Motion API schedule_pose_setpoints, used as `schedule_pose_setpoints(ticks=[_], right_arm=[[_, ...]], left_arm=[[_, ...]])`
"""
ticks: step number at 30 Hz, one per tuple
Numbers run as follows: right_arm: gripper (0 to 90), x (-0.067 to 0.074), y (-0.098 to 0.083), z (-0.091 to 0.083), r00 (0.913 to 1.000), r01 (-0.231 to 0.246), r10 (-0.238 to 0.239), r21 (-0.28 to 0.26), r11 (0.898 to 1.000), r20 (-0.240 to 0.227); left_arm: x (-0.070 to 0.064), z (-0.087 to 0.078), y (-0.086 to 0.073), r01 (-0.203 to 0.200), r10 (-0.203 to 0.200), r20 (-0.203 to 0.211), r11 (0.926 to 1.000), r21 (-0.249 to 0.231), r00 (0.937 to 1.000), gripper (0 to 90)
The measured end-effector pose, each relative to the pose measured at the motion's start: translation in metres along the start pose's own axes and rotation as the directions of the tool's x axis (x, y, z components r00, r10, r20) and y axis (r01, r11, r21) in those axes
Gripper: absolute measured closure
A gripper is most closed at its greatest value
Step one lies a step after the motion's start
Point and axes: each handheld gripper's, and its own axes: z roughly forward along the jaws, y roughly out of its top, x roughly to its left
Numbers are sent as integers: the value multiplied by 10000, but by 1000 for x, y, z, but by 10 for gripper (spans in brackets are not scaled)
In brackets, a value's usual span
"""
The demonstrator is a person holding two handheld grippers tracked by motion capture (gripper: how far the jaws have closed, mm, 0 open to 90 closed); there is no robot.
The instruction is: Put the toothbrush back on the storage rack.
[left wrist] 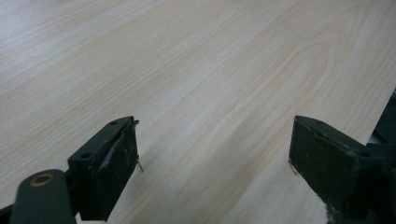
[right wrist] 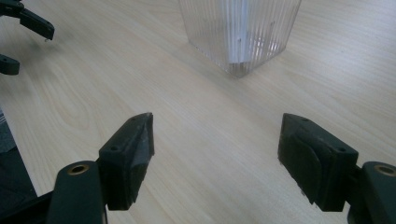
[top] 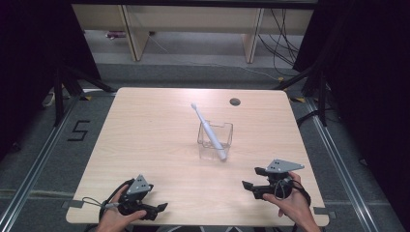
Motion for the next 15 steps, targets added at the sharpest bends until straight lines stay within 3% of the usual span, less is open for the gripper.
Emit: schedule_pose_setpoints(ticks=[1,2,4,5,8,10,11,12,15], right_arm=[[261,-2,-1,1,9998,183,-183,-23,9998,-53],[255,1,-2,0,9998,-162,163,156,9997,-71],[254,1,-5,1,9997,-219,220,159,9996,-69],[254,-2,-5,0,9999,128,-128,179,9998,-40],[253,-2,-7,0,9999,168,-168,178,9997,-7],[252,0,-9,-1,9999,-153,154,255,9996,-39],[252,-1,-9,-2,10000,53,-52,246,9997,-8],[252,0,-10,-2,9998,-177,179,294,9994,-61],[252,-2,-13,-3,9999,32,-27,332,9994,-127]], left_arm=[[0,0,0,-17,17,-4,10000,10,10000,149],[0,0,0,23,-23,10,10000,11,10000,149],[-2,0,0,258,-257,117,9996,-76,9996,149],[-1,-1,0,140,-141,77,9999,87,9999,149],[-1,-1,0,100,-101,21,9999,75,9999,149],[-1,-1,0,92,-92,26,9999,50,10000,149],[-1,-1,0,99,-100,18,9999,43,9999,149],[-1,-1,0,111,-111,19,9999,36,9999,149],[-1,-1,0,108,-108,26,9999,45,9999,149]])
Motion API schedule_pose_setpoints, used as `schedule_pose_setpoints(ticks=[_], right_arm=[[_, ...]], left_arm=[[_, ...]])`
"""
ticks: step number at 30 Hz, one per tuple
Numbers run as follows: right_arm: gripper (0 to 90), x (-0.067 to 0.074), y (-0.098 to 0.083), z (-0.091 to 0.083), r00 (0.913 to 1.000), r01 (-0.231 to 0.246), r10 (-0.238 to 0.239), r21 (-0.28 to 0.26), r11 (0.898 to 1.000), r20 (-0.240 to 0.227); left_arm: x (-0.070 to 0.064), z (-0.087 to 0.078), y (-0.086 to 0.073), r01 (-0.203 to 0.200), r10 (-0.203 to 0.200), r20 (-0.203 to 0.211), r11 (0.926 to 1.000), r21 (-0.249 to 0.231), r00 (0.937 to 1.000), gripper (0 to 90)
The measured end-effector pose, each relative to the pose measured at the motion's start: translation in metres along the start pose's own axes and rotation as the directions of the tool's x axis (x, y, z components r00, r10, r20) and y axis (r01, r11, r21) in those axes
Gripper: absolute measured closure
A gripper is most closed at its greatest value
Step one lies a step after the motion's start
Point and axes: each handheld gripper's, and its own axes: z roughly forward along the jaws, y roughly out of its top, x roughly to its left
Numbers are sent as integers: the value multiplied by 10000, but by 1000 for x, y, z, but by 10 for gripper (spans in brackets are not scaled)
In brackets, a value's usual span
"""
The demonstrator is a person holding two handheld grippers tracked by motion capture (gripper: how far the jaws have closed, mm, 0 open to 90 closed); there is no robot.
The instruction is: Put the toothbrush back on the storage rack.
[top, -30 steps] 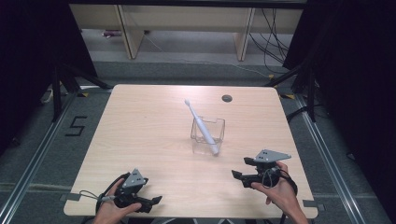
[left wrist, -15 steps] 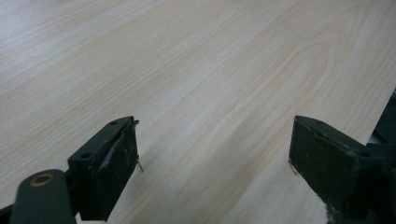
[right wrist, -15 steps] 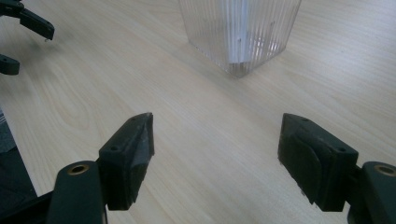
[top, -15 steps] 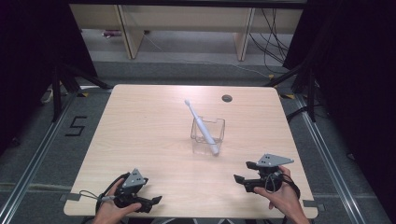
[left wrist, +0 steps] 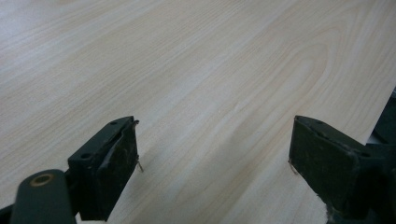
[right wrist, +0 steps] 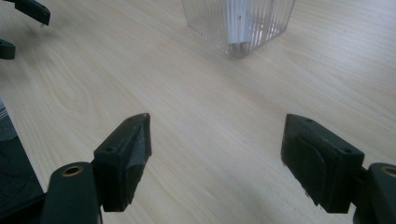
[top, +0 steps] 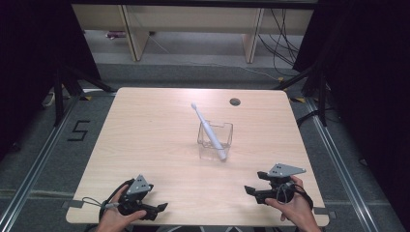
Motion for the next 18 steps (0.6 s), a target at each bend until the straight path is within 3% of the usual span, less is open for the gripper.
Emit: schedule_pose_setpoints(ticks=[2,3,4,8,9,10,12,16,17,18], right_arm=[[252,0,-3,0,9998,33,-33,-36,10000,196],[250,0,-5,0,10000,-88,89,134,9999,-41],[251,2,-6,0,9993,-362,361,131,9993,73],[248,0,-9,-1,9999,-129,130,156,9998,-66],[247,2,-10,-1,9990,-415,419,241,9988,-164],[243,1,-11,-2,9998,-158,155,225,9996,102],[235,2,-15,-1,9994,-346,346,355,9988,0],[220,1,-19,1,9999,-131,129,367,9992,51],[215,3,-20,0,9990,-436,436,607,9972,7],[213,1,-21,1,9999,-95,98,543,9985,-64]], left_arm=[[0,0,0,-13,13,-26,10000,62,10000,149],[0,0,0,-20,20,-29,10000,65,10000,148],[0,-1,0,-18,18,-27,10000,62,10000,149],[0,0,0,26,-26,9,10000,48,10000,149],[0,-1,0,-56,56,37,9999,119,10000,149],[0,0,0,-23,22,33,10000,89,10000,149],[0,0,0,-27,27,33,9999,97,10000,149],[0,-1,0,-40,40,27,9999,106,10000,149],[0,-1,0,-40,40,27,9999,106,10000,149],[0,-1,0,-35,35,26,9999,103,10000,149]])
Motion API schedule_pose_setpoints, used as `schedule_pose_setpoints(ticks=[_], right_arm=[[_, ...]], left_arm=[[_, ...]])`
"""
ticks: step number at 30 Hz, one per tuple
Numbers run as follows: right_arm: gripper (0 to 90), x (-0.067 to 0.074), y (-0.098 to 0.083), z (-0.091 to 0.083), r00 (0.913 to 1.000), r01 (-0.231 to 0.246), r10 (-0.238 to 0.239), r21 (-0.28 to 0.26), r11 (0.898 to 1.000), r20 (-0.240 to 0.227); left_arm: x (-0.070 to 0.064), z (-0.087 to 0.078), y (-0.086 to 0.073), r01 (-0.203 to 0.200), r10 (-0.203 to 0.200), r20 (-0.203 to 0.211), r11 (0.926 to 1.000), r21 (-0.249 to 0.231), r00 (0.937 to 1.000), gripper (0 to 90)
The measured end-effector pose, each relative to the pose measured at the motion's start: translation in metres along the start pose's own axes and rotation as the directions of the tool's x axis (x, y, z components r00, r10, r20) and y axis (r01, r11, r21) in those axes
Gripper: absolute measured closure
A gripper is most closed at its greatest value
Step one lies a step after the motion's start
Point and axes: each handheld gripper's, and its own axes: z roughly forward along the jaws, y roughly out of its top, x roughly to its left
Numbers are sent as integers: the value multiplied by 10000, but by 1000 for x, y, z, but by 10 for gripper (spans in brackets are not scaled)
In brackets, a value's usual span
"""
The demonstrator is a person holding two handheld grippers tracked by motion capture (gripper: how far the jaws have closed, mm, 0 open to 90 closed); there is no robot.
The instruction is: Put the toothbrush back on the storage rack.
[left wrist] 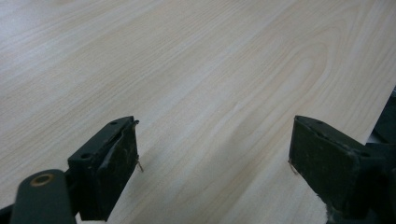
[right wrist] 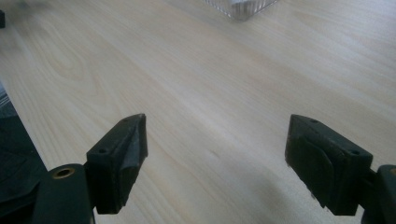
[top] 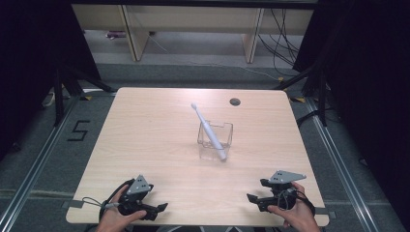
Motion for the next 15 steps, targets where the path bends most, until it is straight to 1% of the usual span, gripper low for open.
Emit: schedule_pose_setpoints(ticks=[1,2,4,7,8,9,11,12,13,14,15], right_arm=[[208,3,-1,0,9992,-396,397,132,9991,-68],[203,2,-2,0,9998,-149,147,164,9998,118],[202,1,-4,2,10000,28,-26,239,9997,-83],[200,2,-6,2,10000,24,-23,365,9993,-12],[199,3,-8,1,9998,-139,135,394,9991,113],[199,3,-8,1,9998,-139,135,394,9991,113],[198,4,-10,0,9999,-134,129,462,9988,111],[198,2,-10,0,9999,-33,27,379,9993,142],[199,2,-12,-1,9998,6,-15,434,9991,204],[199,2,-12,-2,9997,-74,64,440,9990,223],[199,1,-13,-2,9999,43,-49,362,9993,158]], left_arm=[[0,0,0,0,0,0,10000,0,10000,149],[0,0,0,3,-3,4,10000,-1,10000,149],[0,0,0,1,-1,-2,10000,-2,10000,149],[0,0,0,-12,12,0,10000,-2,10000,149],[-1,0,0,28,-28,-4,10000,-3,10000,149],[-1,0,0,28,-28,-4,10000,-3,10000,149],[0,0,0,-6,6,-9,10000,-1,10000,149],[0,0,0,-11,11,-9,10000,-1,10000,148],[0,0,0,-14,14,-3,10000,-3,10000,149],[0,0,0,-33,33,-1,10000,9,10000,149],[0,0,0,-6,6,-11,10000,-1,10000,149]])
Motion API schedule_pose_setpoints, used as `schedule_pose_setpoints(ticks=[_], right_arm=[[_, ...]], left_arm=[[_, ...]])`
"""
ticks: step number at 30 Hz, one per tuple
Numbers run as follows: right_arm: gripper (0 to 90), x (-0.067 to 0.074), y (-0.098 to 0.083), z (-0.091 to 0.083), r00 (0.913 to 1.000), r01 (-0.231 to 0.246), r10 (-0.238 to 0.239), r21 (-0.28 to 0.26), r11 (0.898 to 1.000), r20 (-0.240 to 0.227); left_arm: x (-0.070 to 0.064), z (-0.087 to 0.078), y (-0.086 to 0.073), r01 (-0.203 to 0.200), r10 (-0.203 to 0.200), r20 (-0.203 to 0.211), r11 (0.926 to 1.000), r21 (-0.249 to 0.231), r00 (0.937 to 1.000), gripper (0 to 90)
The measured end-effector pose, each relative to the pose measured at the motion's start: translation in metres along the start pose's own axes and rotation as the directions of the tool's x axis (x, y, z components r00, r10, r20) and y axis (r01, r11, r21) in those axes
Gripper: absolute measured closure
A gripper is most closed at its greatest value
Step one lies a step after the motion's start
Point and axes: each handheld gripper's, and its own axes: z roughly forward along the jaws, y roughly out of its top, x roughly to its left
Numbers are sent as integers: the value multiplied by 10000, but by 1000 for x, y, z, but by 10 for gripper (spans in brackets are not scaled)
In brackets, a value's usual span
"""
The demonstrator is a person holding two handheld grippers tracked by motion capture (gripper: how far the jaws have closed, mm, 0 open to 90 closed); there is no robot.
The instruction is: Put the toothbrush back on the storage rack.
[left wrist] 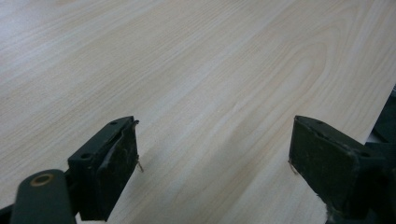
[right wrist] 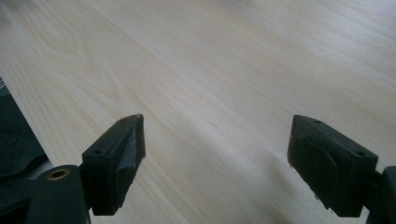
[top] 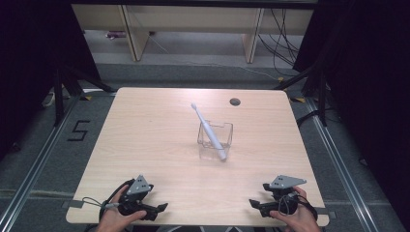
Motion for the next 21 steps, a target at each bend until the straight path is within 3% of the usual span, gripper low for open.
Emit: schedule_pose_setpoints(ticks=[2,5,7,8,9,11,12,19,21], right_arm=[[198,0,-1,-1,10000,64,-64,-17,10000,3],[199,2,-4,-4,9993,-337,337,2,9994,141],[199,-1,-5,-5,9998,-90,91,-83,9999,155],[199,2,-6,-6,9981,-562,562,9,9984,234],[198,-2,-7,-6,9999,-90,92,-119,9999,87],[198,-2,-8,-7,9998,-126,128,-110,9999,152],[198,-3,-8,-6,9999,-110,110,-24,9999,-119],[199,0,-9,-7,9995,66,-64,-90,9999,304],[199,2,-10,-8,9993,-194,197,-106,9998,328]], left_arm=[[0,0,0,28,-28,2,10000,3,10000,149],[0,0,0,12,-12,6,10000,-3,10000,149],[0,0,0,2,-2,2,10000,-2,10000,149],[-1,1,0,106,-106,24,9999,-115,9999,149],[-1,1,0,100,-100,29,9999,-106,9999,149],[-1,1,0,115,-114,37,9999,-103,9999,149],[-1,1,0,105,-105,37,9999,-90,9999,149],[-1,1,0,115,-115,39,9999,-87,9999,149],[-1,1,0,100,-99,28,9999,-88,9999,149]])
